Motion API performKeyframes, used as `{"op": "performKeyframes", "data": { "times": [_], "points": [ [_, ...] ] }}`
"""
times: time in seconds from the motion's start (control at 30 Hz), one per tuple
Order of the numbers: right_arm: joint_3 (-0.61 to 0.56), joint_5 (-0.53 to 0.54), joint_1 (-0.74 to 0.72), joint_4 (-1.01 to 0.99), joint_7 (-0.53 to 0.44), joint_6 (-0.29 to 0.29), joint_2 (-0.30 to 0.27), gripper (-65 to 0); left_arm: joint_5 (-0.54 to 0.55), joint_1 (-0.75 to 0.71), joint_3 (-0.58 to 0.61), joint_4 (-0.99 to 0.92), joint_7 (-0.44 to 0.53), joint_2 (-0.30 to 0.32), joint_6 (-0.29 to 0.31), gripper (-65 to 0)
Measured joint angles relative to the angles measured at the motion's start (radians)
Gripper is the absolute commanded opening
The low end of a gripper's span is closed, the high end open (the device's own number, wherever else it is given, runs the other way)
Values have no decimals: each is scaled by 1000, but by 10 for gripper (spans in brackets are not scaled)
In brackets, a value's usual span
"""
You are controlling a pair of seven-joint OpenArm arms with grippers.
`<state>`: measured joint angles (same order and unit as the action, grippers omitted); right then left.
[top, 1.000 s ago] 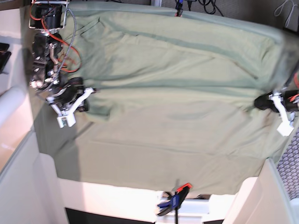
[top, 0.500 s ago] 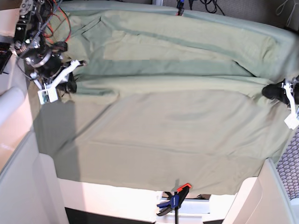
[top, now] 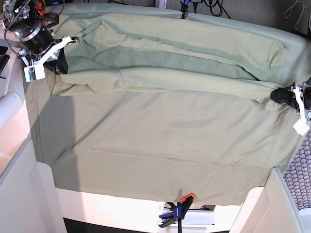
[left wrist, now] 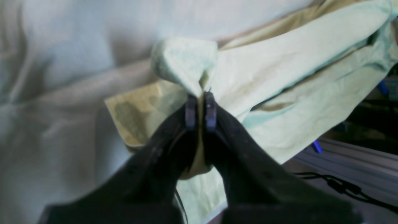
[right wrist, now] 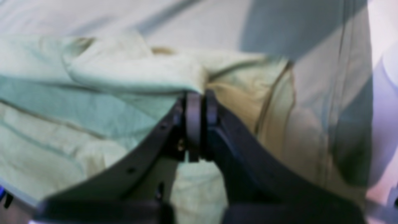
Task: Fold the T-shirt properly
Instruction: 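Drag the folded layer back toward the collar with both grippers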
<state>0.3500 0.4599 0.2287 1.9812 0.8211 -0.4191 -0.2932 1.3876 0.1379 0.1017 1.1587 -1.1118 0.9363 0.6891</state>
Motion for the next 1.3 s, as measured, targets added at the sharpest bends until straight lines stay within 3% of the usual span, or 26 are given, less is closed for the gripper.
{"op": "performKeyframes", "data": {
  "times": [0.27,0.4,0.5,0.57,0.77,1.07,1.3],
  "points": [
    [4,-21,37,5,3,0,0,-650,3,-67,0,0,-6,0,0,-644],
    [4,-42,37,5,3,0,0,-646,15,-77,0,0,-4,0,0,-454],
    [4,-50,37,5,2,0,0,-368,15,-77,0,0,-3,0,0,-329],
    [4,-50,37,5,2,0,1,-271,15,-77,0,0,-3,0,0,-297],
    [5,-45,37,5,-2,0,18,-267,-3,-77,0,0,19,0,0,-293],
    [6,-45,37,5,-9,0,74,-268,-282,-77,0,-30,159,-8,-10,-293],
    [6,-42,37,5,-13,0,74,-268,-248,-121,-1,-38,161,-8,-15,-293]
  ]
}}
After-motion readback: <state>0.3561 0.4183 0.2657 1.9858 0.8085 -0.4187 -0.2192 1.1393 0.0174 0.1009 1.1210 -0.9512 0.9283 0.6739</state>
